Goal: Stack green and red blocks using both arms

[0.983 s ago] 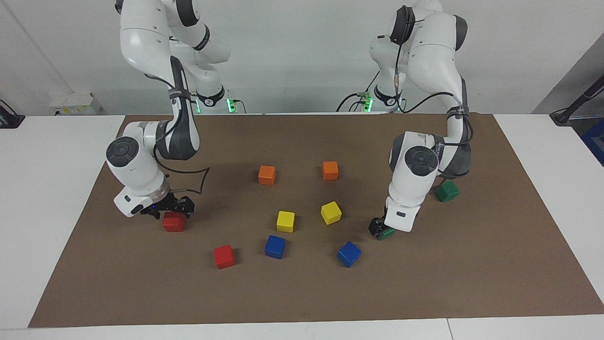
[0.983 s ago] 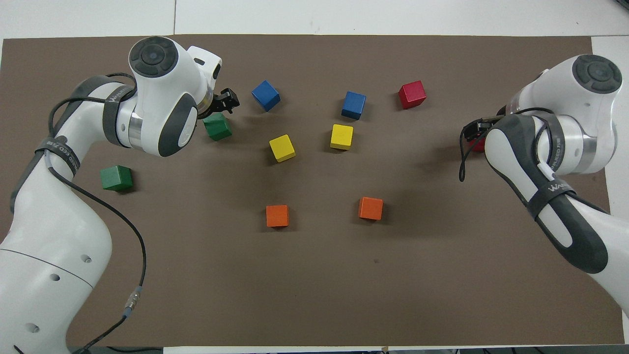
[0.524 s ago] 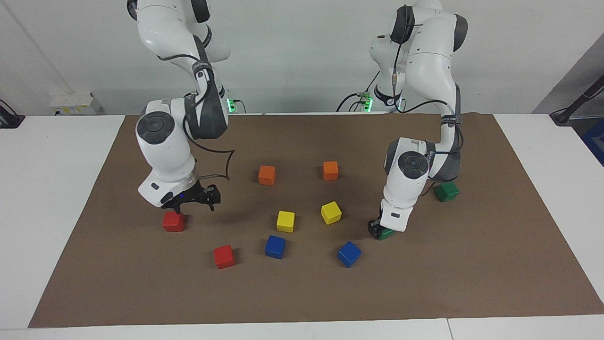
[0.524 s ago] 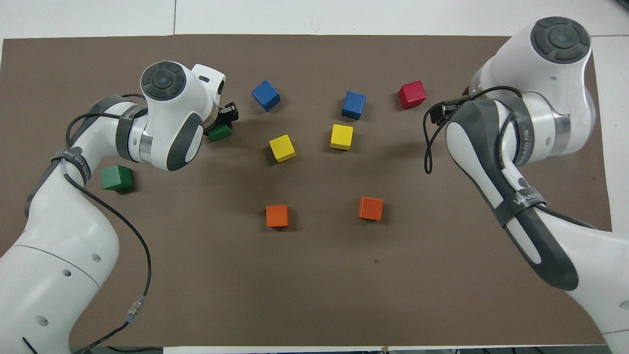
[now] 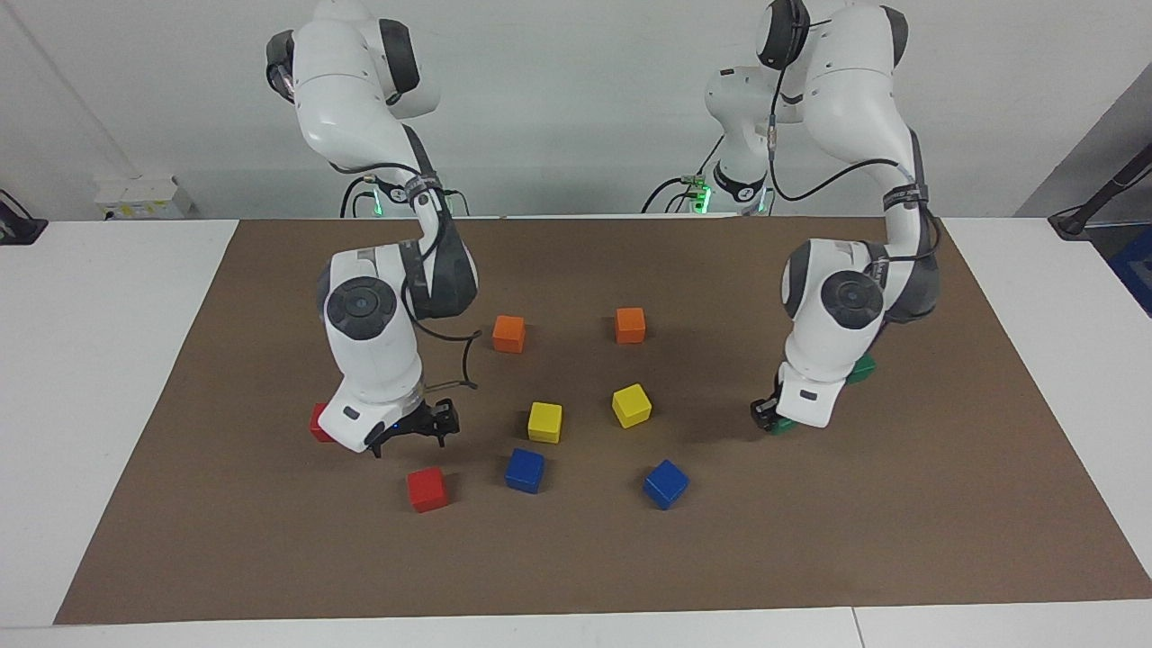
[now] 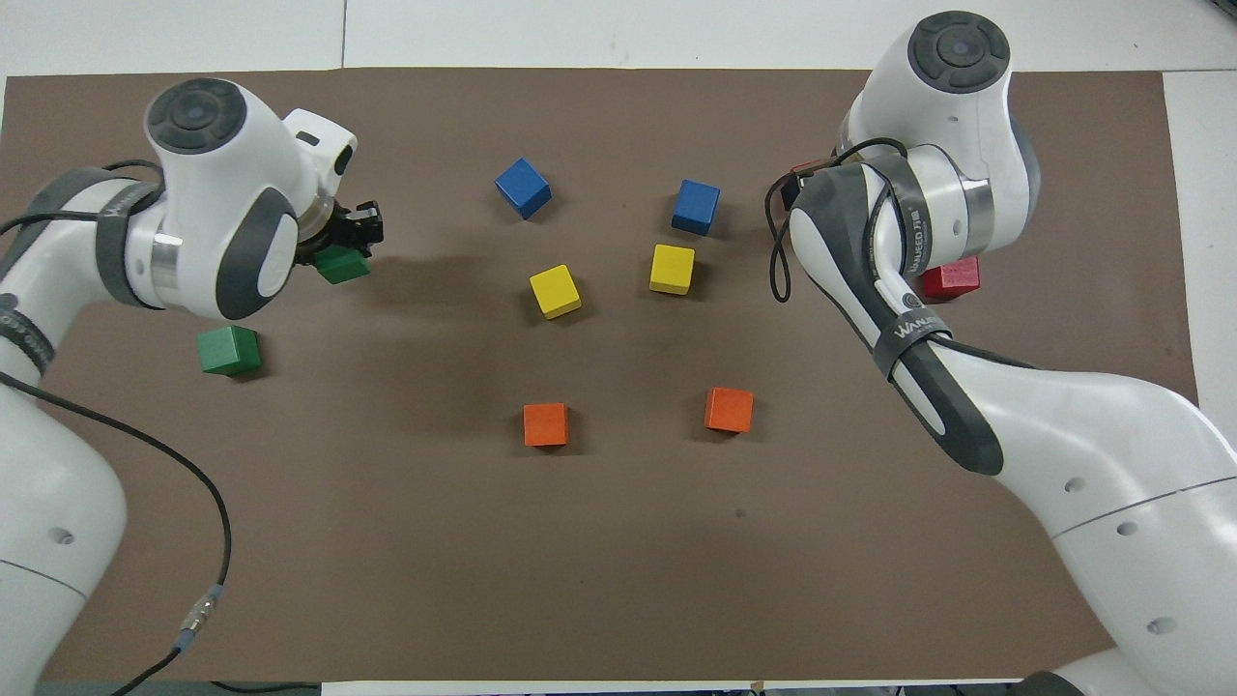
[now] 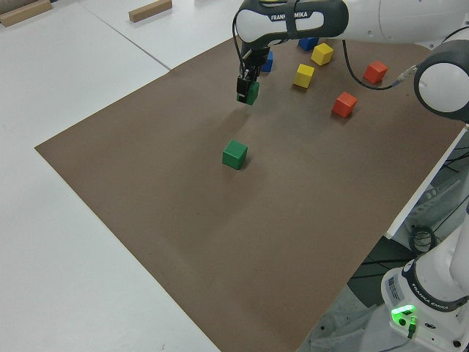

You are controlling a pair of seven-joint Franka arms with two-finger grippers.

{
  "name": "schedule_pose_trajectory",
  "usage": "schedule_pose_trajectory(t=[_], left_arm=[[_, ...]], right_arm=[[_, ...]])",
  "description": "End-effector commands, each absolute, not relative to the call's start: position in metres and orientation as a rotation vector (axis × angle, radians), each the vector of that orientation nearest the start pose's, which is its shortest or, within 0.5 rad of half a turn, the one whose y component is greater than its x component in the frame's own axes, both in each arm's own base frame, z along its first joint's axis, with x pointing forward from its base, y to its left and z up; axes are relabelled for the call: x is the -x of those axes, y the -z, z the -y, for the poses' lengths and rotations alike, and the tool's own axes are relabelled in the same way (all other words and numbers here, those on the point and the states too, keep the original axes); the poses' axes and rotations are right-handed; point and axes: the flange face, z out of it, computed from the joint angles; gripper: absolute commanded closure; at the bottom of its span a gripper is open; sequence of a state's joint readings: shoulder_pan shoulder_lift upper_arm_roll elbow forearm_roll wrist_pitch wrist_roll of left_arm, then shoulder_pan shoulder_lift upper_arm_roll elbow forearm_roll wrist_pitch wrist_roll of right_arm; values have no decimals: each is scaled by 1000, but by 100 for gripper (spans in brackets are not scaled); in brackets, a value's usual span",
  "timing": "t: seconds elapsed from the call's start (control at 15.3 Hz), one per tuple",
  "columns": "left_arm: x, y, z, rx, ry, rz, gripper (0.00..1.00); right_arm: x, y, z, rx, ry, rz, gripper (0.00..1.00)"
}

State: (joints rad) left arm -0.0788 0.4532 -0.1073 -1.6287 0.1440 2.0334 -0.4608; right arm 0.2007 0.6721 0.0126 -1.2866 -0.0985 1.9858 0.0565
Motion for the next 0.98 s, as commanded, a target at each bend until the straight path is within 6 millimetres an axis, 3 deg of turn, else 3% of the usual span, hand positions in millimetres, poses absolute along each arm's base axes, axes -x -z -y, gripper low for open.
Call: schedule_pose_trajectory(t=[0.0, 0.13, 0.39, 0.52, 0.92], left_arm=[[-649, -355, 53, 3047, -66, 160, 100], [-651, -354, 24, 3060, -72, 93, 100], [-654, -341, 12, 3080, 8, 105, 100], [-656, -333, -10, 3088, 26, 99, 100], [-663, -323, -11, 3135, 88, 133, 100]], right_arm=[[-742, -340, -157, 3192, 113, 340, 0], [-748, -328, -159, 3182, 150, 376, 0], [-751, -316, -157, 3179, 154, 424, 0], [-751, -312, -156, 3178, 164, 423, 0], [-750, -311, -151, 3146, 157, 291, 3]])
